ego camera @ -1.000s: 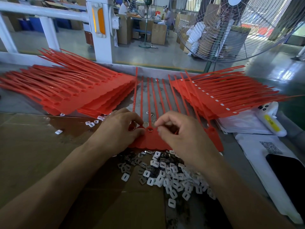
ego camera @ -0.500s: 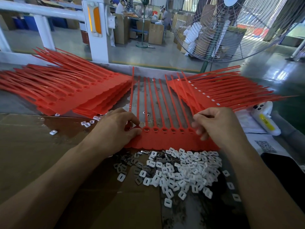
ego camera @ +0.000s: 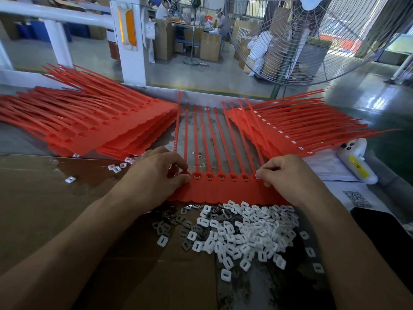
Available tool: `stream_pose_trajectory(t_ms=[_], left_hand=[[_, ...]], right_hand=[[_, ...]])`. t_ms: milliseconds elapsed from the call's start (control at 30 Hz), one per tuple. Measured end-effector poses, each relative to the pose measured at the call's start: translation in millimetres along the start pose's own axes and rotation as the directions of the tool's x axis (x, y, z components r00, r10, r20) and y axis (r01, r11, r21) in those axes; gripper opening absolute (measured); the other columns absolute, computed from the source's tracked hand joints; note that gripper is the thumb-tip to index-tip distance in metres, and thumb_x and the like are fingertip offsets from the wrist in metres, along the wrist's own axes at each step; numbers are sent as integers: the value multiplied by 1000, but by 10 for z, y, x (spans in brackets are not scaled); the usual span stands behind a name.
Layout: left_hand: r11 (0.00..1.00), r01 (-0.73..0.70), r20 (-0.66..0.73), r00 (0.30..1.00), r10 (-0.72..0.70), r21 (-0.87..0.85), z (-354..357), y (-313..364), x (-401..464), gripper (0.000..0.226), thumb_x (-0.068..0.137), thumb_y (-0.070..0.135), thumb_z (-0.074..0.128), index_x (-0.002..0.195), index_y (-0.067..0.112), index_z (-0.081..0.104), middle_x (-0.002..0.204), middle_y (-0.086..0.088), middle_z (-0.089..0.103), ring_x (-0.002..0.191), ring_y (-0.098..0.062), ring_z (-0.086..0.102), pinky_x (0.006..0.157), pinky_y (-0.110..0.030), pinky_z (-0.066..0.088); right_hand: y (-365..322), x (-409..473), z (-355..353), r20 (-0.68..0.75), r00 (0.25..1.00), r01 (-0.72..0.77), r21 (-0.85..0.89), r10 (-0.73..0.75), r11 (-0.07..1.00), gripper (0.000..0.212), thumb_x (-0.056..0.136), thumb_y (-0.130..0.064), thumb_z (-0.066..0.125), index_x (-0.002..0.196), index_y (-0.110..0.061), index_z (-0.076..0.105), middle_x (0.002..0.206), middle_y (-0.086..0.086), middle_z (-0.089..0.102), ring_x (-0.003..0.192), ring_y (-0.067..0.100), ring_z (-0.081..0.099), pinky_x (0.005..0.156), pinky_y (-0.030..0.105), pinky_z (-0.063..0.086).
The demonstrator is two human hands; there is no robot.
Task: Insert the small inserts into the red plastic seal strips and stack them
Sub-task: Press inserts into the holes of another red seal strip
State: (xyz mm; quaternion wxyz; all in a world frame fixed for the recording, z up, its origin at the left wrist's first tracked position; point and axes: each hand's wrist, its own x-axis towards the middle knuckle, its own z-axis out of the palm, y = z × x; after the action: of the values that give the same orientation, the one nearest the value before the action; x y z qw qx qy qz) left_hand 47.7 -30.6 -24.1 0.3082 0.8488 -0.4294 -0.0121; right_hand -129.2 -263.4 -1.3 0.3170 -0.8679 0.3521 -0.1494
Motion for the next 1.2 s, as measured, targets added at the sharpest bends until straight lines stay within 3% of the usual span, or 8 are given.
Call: stream_pose_trajectory(t_ms=[367,800,1033,1200], left_hand=[[1000,12,7,1000,-12,0,-23,18,-9,27,88,48,72,113,36,70,109,18,53,106,-10,53,98,-37,48],[1000,22,1,1000,-22,1,-30,40,-22,27,88,47,72,112,36,70,109,15,54,107,-11,53,99,-38,47],[1000,9,-8,1000,-9,1,-25,36,-16,26,88,46,73,111,34,71,109,14,55,104,-11,54,98,-38,47],[1000,13,-4,1000,-13,11,-29,44,-16,27,89,47,72,112,35,71,109,15,54,106,-10,53,98,-38,48]], right_hand=[[-27,-8,67,-51,998,-31,-49,28,998,20,90,-27,77,71,-28,73,60,-10,71,45,-3,58,43,14,33],[-45,0,93,-75,996,-47,-83,41,995,17,91,-30,76,76,-24,72,65,-4,72,59,9,63,51,24,36],[-112,-59,66,-161,984,75,-13,-76,997,25,94,-39,70,75,-23,72,63,-7,71,60,8,67,58,26,43],[-336,-201,179,-49,967,254,111,-250,961,18,94,-39,71,79,-29,72,69,-13,72,63,1,65,56,17,44]])
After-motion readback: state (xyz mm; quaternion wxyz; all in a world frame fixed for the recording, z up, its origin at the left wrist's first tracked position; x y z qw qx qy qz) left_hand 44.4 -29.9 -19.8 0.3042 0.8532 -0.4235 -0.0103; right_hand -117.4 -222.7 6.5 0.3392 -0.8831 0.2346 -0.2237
